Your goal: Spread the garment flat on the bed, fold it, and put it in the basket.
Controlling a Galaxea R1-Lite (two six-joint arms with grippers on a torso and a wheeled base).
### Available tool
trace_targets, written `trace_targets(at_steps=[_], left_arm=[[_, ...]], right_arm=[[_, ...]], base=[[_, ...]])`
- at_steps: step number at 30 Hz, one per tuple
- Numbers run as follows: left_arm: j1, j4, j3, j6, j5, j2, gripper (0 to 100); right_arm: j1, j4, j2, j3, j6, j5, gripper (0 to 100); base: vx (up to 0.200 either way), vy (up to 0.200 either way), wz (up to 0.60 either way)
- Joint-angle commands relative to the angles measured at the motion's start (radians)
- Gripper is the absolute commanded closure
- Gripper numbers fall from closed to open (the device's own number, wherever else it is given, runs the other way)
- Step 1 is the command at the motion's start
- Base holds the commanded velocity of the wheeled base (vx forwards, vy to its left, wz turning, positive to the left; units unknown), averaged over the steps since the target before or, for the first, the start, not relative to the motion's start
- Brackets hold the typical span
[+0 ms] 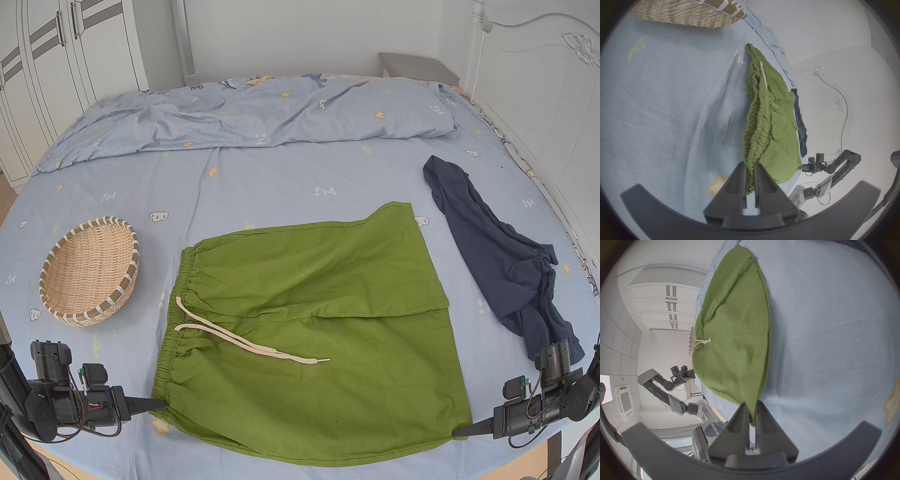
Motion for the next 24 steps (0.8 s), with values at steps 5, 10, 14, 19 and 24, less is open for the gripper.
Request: trace_targets(at_steps=[5,10,14,19,24], left_arm=[[0.013,0.035,0.018,-0.012,0.000,-0.073,100],[0.004,0.065,0.018,-0.010,0.000,-0.112,100],[-0.001,0.130,0.018,-0.009,0.001,-0.181,100],[-0.059,0.383,-0.034,-0.139,0.005,-0.481,100],[-0.172,0.791,-0.283,-0.446,0.018,-0.746,100]], right_arm=[[0.001,-0.015,-0.056,0.015,0.001,0.002,100],[0.004,-0.001,-0.162,0.026,0.011,0.002,100],[0.004,0.011,-0.272,0.036,0.051,0.000,100],[0.031,0.079,-0.539,-0.039,0.243,-0.003,100],[0.047,0.406,-0.690,-0.240,0.277,-0.005,100]], base=[[0.200,0.000,0.00],[0.160,0.000,0.00],[0.000,0.000,0.00],[0.000,0.000,0.00],[0.000,0.000,0.00]])
